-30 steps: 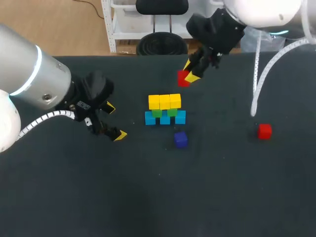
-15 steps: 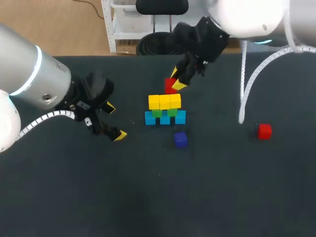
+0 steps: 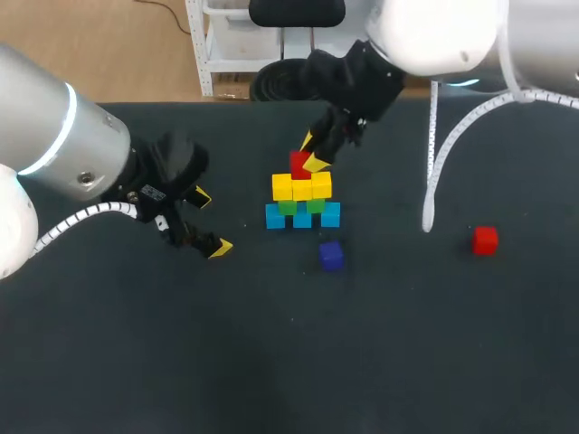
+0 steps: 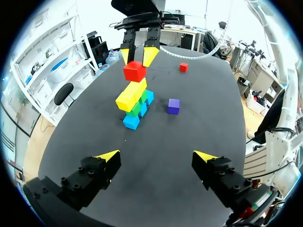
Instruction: Place the blue cubes, place green cubes on the blue cubes, place the yellow cubes on the green cubes, then place the red cubes on the yellow cubes, and place purple cube on the red cubes.
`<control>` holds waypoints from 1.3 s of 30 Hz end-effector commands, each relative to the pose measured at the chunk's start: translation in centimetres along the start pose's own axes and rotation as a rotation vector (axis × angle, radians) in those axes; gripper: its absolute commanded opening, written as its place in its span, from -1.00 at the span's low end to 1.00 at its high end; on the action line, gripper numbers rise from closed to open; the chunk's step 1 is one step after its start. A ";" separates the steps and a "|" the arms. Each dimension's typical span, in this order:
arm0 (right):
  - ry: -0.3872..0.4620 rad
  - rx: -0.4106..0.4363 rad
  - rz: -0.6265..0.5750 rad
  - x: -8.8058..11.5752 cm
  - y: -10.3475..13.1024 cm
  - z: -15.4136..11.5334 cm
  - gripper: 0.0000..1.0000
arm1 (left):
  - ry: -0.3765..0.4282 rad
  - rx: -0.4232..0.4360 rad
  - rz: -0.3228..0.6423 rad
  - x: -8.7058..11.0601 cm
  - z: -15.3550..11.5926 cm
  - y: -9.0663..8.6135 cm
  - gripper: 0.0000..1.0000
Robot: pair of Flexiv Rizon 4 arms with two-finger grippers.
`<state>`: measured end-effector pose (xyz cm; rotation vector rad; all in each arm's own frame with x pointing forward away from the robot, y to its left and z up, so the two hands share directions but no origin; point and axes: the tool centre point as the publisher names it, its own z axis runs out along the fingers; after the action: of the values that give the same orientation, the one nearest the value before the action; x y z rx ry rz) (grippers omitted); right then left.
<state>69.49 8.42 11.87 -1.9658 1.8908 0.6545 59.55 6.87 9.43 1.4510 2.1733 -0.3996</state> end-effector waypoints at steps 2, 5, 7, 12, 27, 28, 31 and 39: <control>-0.005 -0.014 0.009 -0.3 -0.3 0.4 -1.00 | 0.001 -0.003 -0.001 0.0 0.0 0.0 1.00; -0.003 -0.023 0.021 -0.2 -0.3 0.7 -1.00 | 0.001 -0.003 -0.001 0.0 0.0 0.0 1.00; -0.001 -0.027 0.026 -0.2 -0.3 0.8 -1.00 | 0.001 -0.003 -0.001 0.0 0.0 0.0 1.00; 0.004 -0.034 0.027 -0.1 -0.2 1.0 -1.00 | 0.001 -0.003 -0.001 0.0 0.0 0.0 1.00; 0.040 -0.032 0.029 0.4 -0.9 2.0 -1.00 | 0.001 -0.003 -0.001 0.0 0.0 0.0 1.00; 0.041 -0.031 0.030 0.4 -1.0 2.0 -1.00 | 0.001 -0.003 -0.001 0.0 0.0 0.0 1.00; 0.042 -0.031 0.031 0.3 -1.1 2.2 -1.00 | 0.001 -0.003 -0.001 0.0 0.0 0.0 1.00; 0.048 -0.029 0.033 0.3 -1.5 2.3 -1.00 | 0.001 -0.003 -0.001 0.0 0.0 0.0 1.00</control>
<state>70.50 9.40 9.68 -1.9858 1.9545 0.6486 59.55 6.87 9.43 1.4510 2.1733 -0.3996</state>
